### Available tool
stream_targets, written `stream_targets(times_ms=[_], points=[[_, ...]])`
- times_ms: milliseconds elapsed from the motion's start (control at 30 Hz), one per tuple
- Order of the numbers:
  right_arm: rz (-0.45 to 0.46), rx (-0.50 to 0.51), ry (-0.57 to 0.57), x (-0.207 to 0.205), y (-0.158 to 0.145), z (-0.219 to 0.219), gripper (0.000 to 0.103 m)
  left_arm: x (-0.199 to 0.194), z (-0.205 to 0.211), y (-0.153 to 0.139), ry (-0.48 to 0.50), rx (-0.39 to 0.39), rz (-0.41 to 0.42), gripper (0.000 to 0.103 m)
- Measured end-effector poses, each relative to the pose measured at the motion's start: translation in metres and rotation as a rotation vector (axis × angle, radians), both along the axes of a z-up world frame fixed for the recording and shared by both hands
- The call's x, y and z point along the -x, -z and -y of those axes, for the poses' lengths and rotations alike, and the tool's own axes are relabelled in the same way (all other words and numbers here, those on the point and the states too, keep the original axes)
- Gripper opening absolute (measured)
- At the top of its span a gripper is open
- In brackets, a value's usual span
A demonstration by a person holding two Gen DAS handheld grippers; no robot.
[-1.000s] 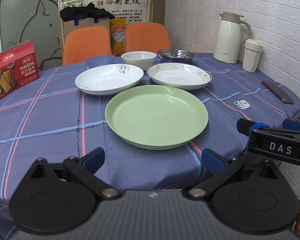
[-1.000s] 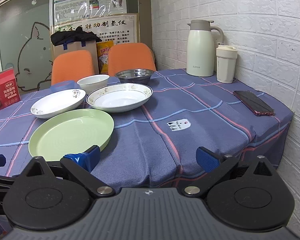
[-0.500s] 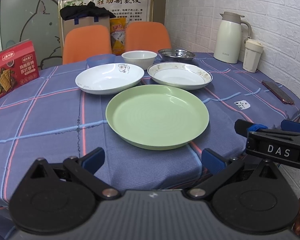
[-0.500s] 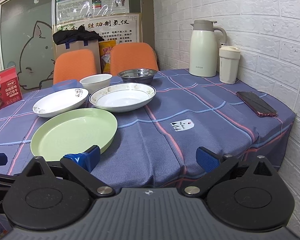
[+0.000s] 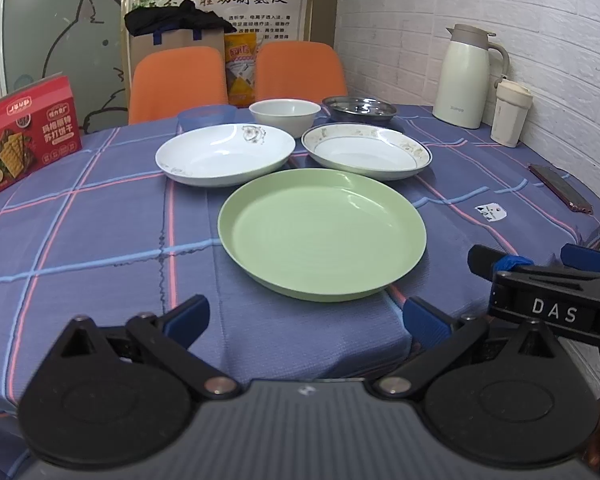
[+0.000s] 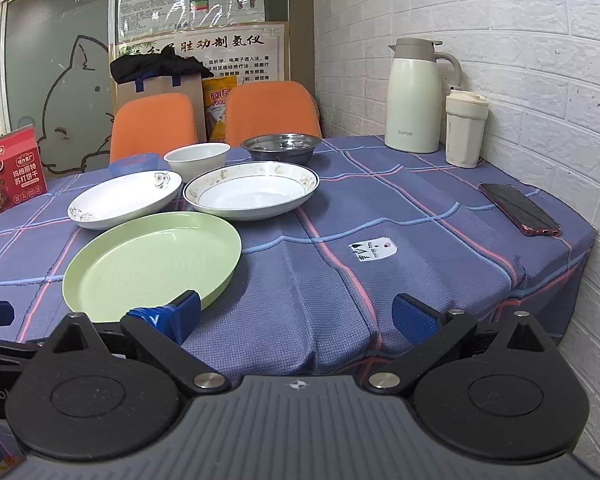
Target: Organize plates and bowls
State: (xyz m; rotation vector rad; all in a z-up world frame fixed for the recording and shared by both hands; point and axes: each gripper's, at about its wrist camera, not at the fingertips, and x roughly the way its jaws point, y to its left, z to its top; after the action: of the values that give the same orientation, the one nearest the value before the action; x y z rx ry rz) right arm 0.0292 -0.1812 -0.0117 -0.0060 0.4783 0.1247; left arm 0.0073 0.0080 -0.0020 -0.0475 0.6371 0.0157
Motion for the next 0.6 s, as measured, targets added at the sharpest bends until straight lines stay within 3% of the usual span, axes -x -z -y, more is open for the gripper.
stream_targets(times_ms=[600], points=[[-0.012,0.001,-0.004,-0.0002,0.0010,0.0001,0.090,-0.0019,-0.0003,-0.0016,0.004,0.003,-0.004,0.103]])
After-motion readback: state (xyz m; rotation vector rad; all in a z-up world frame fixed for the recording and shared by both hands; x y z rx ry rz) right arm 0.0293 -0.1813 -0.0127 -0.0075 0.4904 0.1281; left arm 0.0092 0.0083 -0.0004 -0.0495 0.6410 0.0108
